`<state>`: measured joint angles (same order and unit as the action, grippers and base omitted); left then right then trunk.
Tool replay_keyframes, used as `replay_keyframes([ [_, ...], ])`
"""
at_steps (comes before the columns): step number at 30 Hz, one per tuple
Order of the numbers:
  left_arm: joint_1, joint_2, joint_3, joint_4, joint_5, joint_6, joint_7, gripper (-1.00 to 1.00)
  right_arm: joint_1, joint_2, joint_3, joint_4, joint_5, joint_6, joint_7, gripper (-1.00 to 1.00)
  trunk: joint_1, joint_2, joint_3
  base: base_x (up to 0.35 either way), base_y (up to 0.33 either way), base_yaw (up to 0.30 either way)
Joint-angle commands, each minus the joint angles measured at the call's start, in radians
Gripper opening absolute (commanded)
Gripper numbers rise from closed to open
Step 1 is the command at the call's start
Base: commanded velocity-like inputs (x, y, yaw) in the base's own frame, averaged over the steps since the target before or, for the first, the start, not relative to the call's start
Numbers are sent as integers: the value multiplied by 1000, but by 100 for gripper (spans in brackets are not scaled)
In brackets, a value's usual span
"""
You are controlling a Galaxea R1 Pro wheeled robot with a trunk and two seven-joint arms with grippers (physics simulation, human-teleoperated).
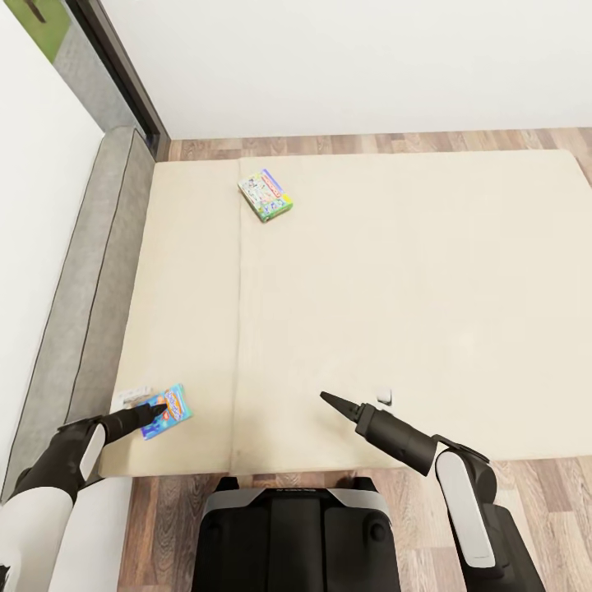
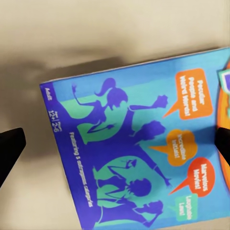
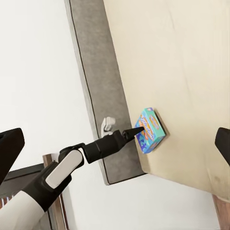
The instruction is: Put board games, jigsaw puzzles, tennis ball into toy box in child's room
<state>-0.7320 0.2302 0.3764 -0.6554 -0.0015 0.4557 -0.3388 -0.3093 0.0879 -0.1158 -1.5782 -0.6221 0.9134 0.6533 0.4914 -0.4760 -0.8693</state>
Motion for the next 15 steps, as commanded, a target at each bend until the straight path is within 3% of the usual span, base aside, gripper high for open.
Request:
replay_keyframes([
  [1, 0, -28, 3, 13, 6, 10, -9, 100, -1, 1, -2, 0, 2, 5, 4, 100, 1, -1, -1, 0, 0, 0],
  [15, 0, -22, 4, 13, 7, 9, -26, 100, -1, 1, -2, 0, 2, 5, 2, 100, 1, -1, -1, 0, 0, 0],
])
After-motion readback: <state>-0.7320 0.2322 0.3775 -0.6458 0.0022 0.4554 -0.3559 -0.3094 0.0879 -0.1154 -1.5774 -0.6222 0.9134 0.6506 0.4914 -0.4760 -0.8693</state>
